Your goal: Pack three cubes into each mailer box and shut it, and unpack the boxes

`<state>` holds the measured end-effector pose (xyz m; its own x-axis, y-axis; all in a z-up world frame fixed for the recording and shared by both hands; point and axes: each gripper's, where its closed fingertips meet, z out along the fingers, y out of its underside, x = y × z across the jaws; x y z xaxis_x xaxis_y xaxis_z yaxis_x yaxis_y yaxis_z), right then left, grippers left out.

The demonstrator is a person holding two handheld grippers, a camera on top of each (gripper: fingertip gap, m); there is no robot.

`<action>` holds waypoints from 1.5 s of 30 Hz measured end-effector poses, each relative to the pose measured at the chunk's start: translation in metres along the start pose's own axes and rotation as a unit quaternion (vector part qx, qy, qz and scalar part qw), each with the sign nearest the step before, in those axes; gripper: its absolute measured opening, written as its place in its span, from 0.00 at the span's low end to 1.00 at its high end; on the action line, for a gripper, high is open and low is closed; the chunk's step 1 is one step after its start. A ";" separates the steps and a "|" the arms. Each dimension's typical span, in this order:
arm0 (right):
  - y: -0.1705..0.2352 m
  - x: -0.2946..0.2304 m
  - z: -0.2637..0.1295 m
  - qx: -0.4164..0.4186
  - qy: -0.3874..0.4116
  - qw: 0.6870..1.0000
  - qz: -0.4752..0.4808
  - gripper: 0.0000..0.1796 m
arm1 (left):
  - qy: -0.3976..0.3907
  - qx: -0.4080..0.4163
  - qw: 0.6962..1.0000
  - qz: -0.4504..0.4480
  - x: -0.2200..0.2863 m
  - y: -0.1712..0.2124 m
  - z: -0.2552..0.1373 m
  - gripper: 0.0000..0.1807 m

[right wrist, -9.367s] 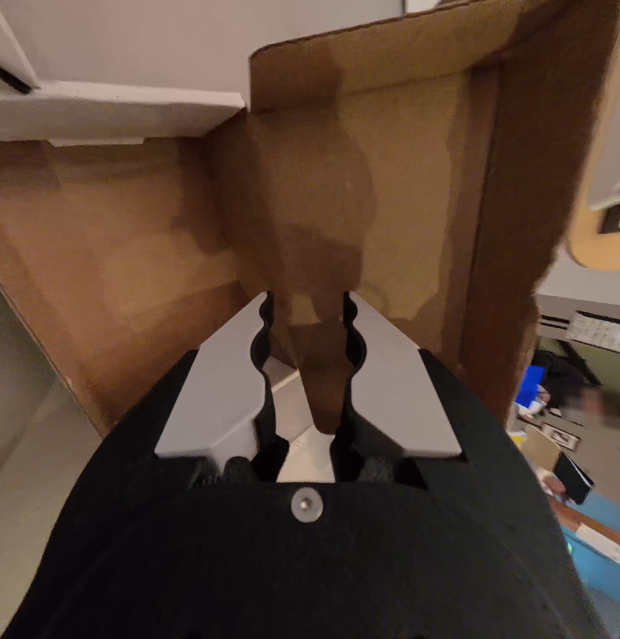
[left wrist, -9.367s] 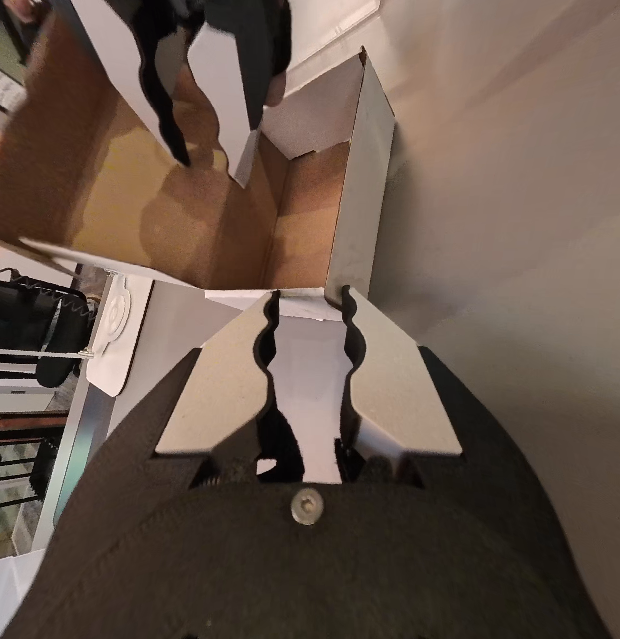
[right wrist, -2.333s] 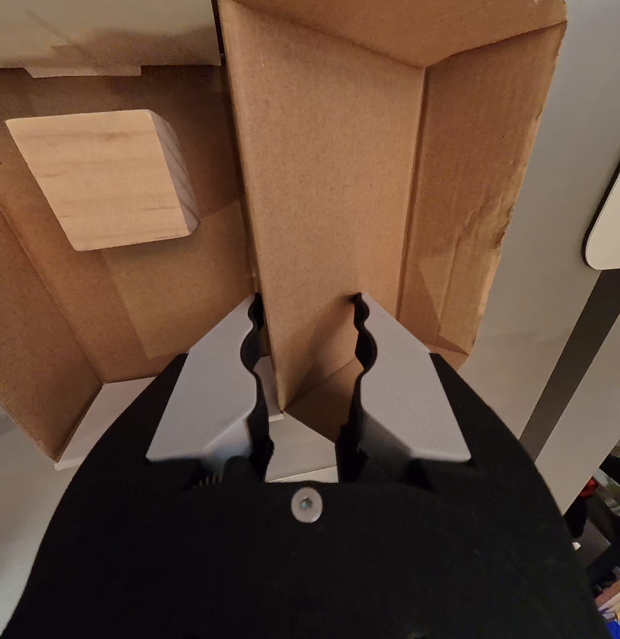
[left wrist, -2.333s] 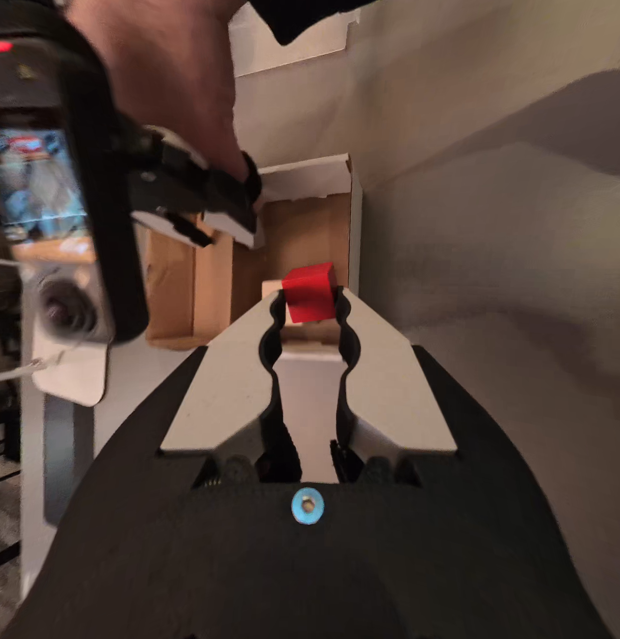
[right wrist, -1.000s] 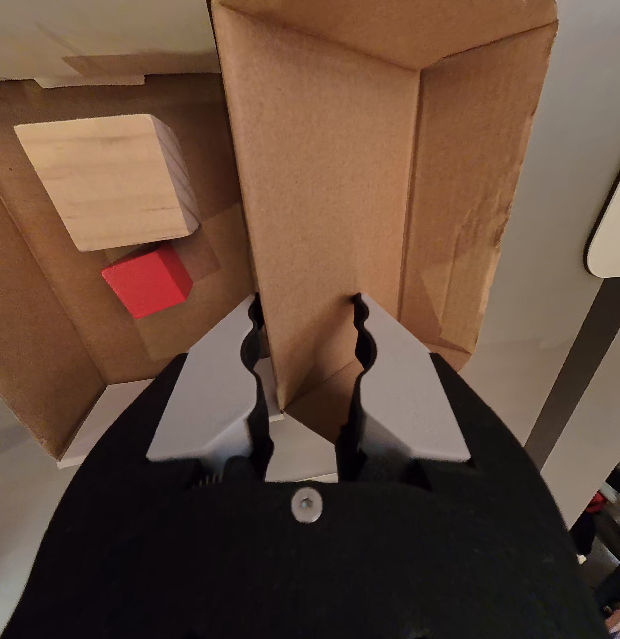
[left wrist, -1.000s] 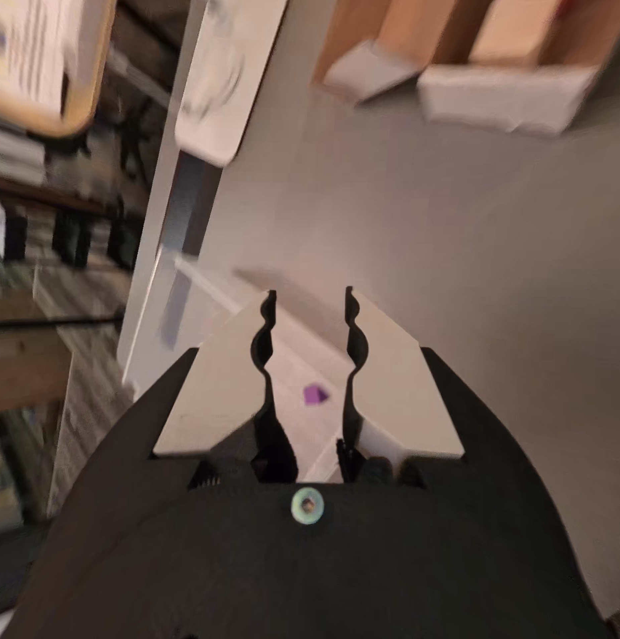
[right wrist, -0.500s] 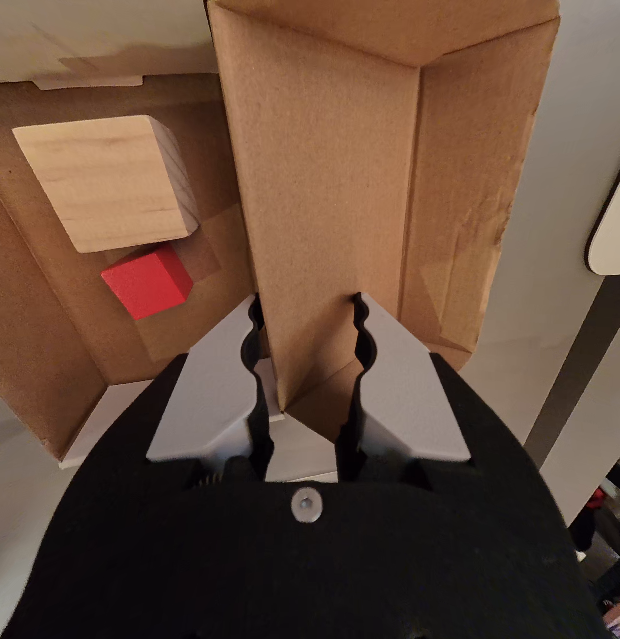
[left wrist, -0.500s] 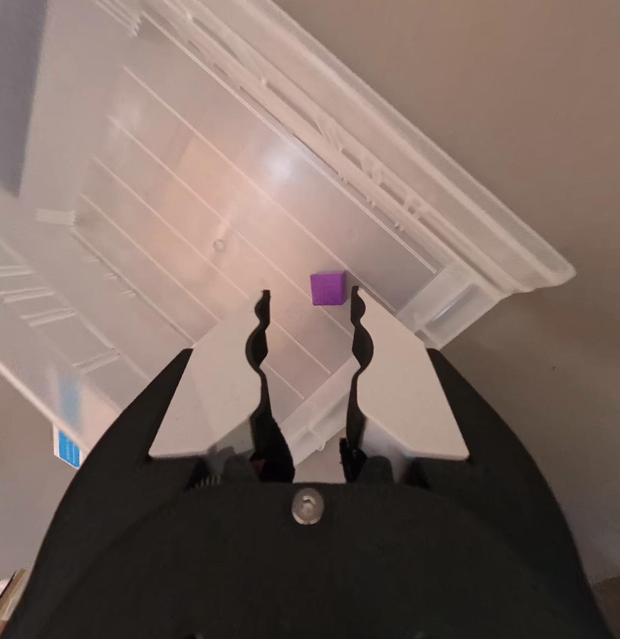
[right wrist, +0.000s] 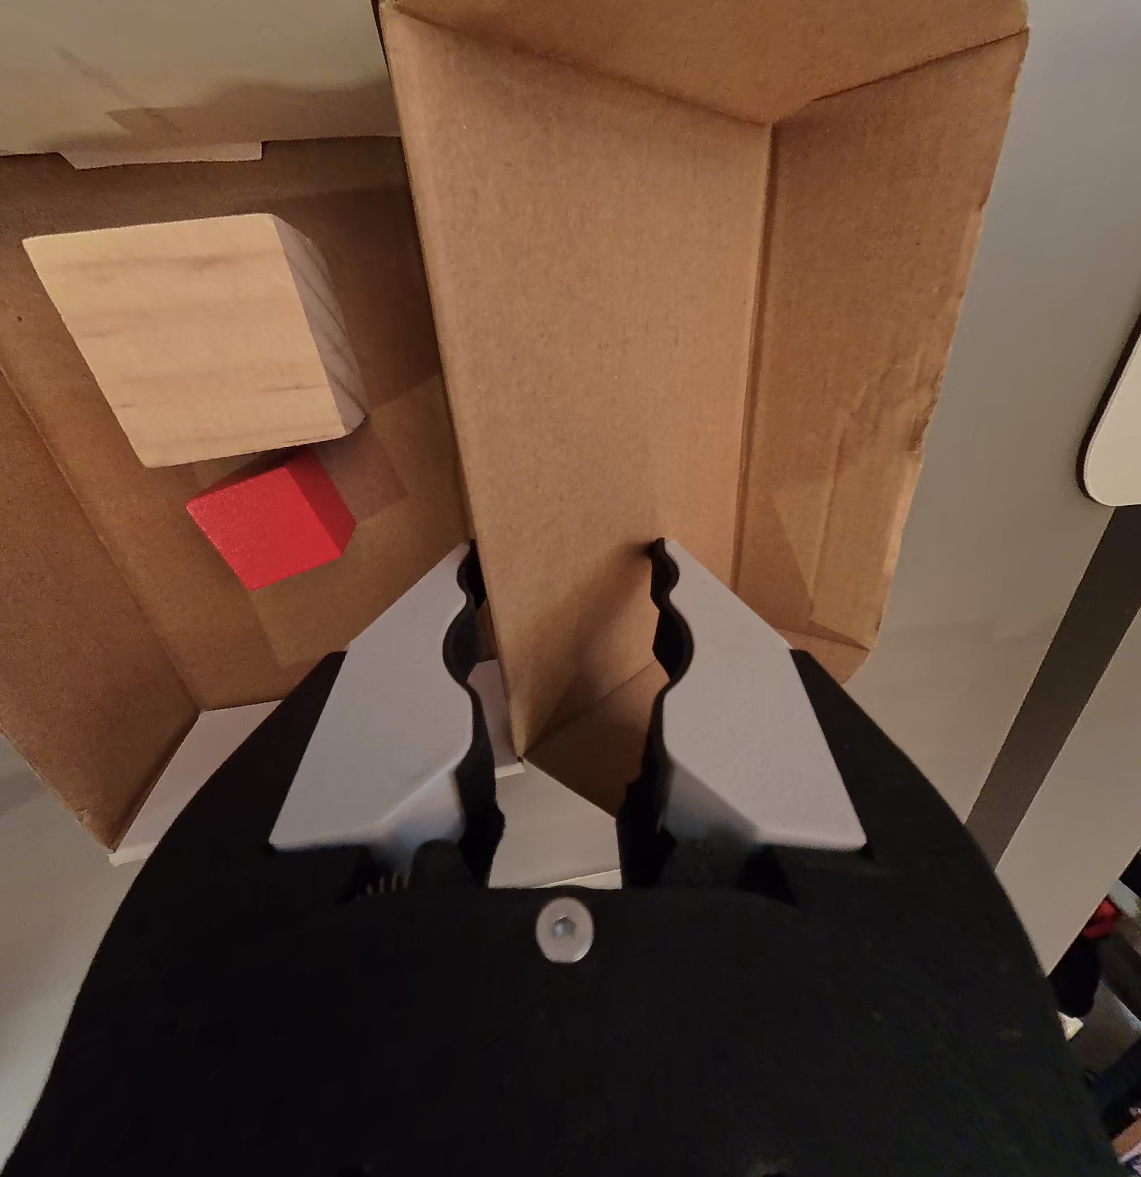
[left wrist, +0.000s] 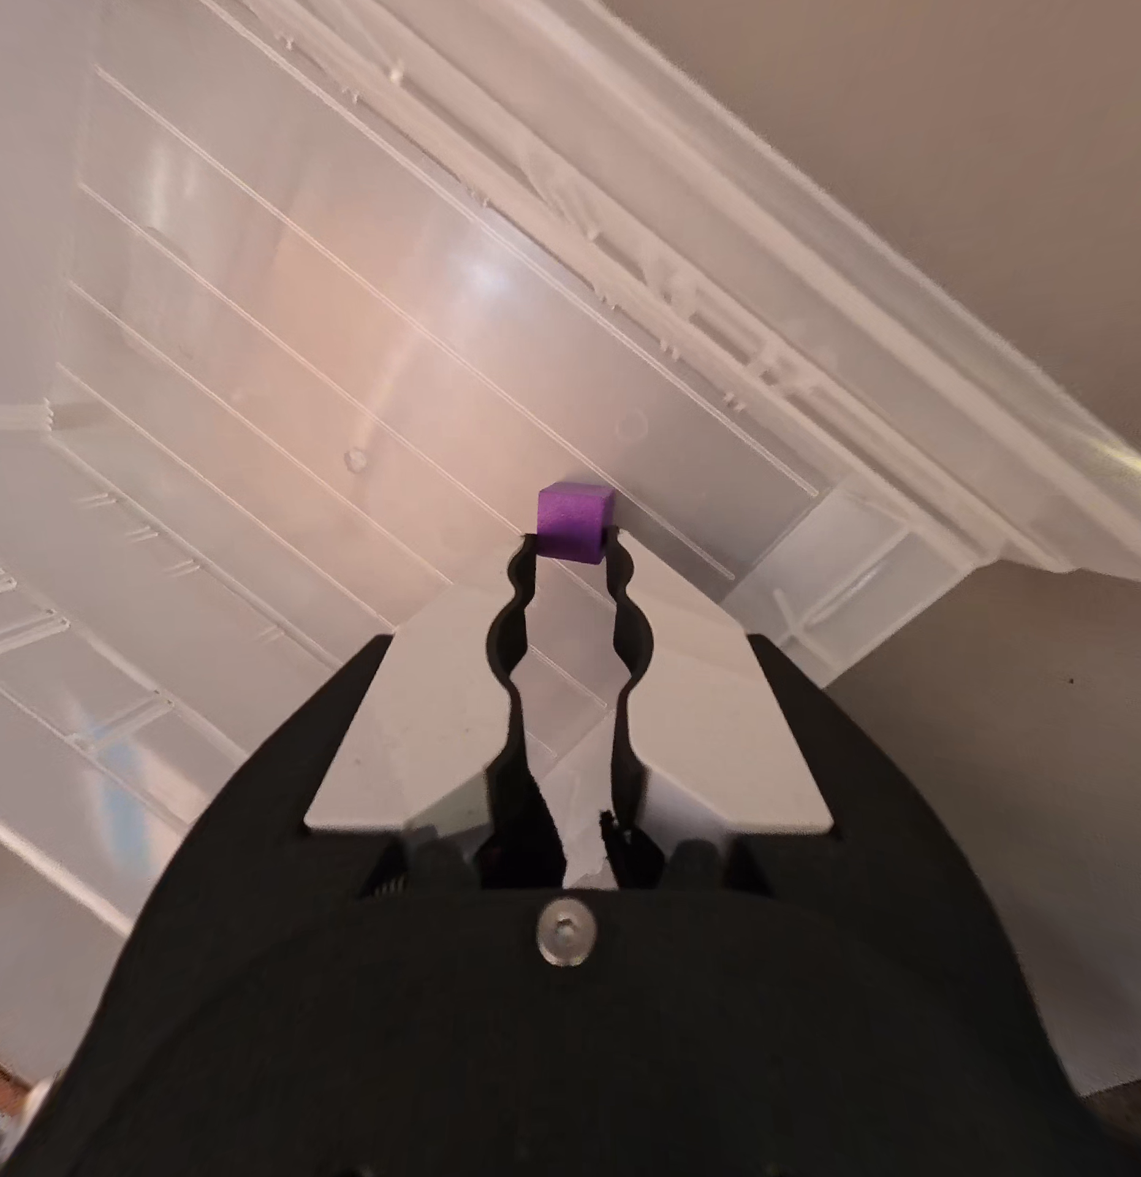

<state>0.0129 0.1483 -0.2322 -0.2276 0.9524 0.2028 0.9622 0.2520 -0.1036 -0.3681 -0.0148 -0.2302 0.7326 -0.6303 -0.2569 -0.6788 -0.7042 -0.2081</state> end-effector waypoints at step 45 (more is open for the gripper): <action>-0.001 0.000 0.000 0.013 -0.007 1.000 -0.002 0.28 | 0.041 0.227 0.938 0.257 0.254 -0.353 -0.018 0.12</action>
<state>0.0123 0.1482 -0.2319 -0.2332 0.9538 0.1894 0.9571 0.2596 -0.1287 0.0587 0.0680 -0.2047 0.2915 -0.8850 -0.3631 -0.8806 -0.1001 -0.4631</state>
